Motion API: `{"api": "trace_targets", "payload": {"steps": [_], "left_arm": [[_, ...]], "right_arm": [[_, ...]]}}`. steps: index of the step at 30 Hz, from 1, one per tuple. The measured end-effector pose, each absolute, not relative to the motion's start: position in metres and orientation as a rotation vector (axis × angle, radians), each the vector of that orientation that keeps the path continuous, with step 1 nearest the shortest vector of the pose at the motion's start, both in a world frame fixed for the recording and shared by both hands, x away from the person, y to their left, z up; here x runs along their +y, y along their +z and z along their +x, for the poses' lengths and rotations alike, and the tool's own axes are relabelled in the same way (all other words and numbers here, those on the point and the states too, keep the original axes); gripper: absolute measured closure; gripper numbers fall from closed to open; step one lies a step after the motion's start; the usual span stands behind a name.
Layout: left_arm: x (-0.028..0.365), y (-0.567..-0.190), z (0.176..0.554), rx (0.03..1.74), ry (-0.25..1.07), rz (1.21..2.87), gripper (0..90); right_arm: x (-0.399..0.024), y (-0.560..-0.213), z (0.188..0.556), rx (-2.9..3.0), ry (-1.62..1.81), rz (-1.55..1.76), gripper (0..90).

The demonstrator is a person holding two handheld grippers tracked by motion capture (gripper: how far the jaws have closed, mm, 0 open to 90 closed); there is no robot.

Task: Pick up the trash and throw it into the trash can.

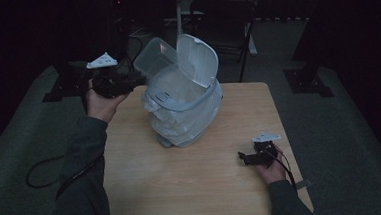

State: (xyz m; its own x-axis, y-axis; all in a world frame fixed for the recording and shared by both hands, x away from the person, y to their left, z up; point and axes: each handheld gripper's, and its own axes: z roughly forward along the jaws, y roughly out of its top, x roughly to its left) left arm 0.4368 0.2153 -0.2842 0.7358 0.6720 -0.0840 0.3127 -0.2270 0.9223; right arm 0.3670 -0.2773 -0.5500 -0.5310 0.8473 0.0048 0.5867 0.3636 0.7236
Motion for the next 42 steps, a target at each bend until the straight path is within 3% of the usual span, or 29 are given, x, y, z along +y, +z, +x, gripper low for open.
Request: {"api": "trace_targets", "payload": {"steps": [16, 22, 28, 31, 42], "left_arm": [[0.215, -0.289, 0.444, 0.836, 0.432, 1.812, 61.0], [0.207, -0.287, 0.438, 0.790, 0.421, 1.806, 56.8], [0.198, -0.286, 0.437, 0.808, 0.516, 1.853, 53.8], [0.204, -0.288, 0.444, 0.879, 0.565, 1.850, 57.9], [0.226, -0.299, 0.441, 0.859, 0.499, 1.796, 53.7]], "right_arm": [[-0.277, -0.550, 0.367, 2.261, 0.971, 1.254, 11.2], [-0.277, -0.550, 0.367, 2.261, 0.971, 1.255, 11.2], [-0.277, -0.550, 0.367, 2.261, 0.971, 1.254, 11.2], [-0.277, -0.550, 0.367, 2.261, 0.971, 1.254, 11.2], [-0.277, -0.550, 0.367, 2.258, 0.970, 1.259, 11.2]]}}
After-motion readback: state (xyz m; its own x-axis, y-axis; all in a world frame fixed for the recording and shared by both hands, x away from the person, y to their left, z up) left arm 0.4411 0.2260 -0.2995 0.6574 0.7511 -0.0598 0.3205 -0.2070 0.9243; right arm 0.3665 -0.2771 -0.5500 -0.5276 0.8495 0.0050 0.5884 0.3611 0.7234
